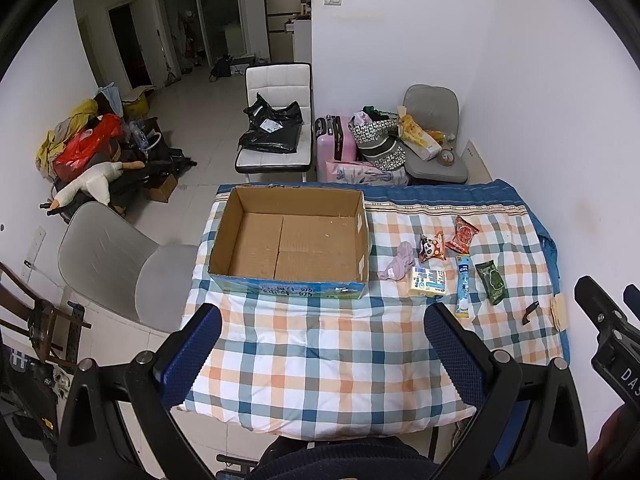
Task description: Organize soft objects
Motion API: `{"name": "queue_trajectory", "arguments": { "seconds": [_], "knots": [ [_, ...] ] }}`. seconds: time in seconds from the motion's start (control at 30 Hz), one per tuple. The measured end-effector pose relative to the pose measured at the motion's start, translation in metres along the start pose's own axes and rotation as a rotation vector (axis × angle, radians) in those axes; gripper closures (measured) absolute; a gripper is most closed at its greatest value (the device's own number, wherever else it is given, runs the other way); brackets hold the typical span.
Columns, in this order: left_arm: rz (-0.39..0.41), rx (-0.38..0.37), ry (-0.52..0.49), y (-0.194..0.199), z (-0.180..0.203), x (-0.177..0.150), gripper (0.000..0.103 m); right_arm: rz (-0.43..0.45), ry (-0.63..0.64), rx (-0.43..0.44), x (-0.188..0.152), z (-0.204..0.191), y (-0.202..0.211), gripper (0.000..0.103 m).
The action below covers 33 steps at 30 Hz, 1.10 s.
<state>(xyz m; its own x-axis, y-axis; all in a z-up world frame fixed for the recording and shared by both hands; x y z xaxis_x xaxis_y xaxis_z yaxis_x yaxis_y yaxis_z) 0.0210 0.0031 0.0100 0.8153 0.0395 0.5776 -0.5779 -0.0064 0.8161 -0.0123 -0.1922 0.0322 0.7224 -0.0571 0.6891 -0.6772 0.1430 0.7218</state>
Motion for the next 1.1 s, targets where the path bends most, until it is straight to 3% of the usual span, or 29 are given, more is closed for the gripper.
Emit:
{"name": "queue_trajectory", "arguments": {
  "seconds": [1.1],
  "knots": [
    [0.018, 0.001, -0.002, 0.0023, -0.0007, 0.0002, 0.0, 0.007, -0.002, 0.002, 0.0026, 0.0025, 0.0019, 0.0]
  ]
}}
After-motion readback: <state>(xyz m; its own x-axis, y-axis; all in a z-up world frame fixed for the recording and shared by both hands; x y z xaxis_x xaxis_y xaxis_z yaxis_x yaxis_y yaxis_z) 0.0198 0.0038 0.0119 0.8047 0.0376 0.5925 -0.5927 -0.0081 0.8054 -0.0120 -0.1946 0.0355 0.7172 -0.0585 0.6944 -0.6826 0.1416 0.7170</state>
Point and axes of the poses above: each gripper's, at about its wrist camera, not at the fingertips, and y roughly against the way its jaws point, z to its right, x to its top, the point moved 2 cm from there along -y, roughly the way its jaws point, and after that the axes turned 4 degrees about z, right-handed, at the moved point
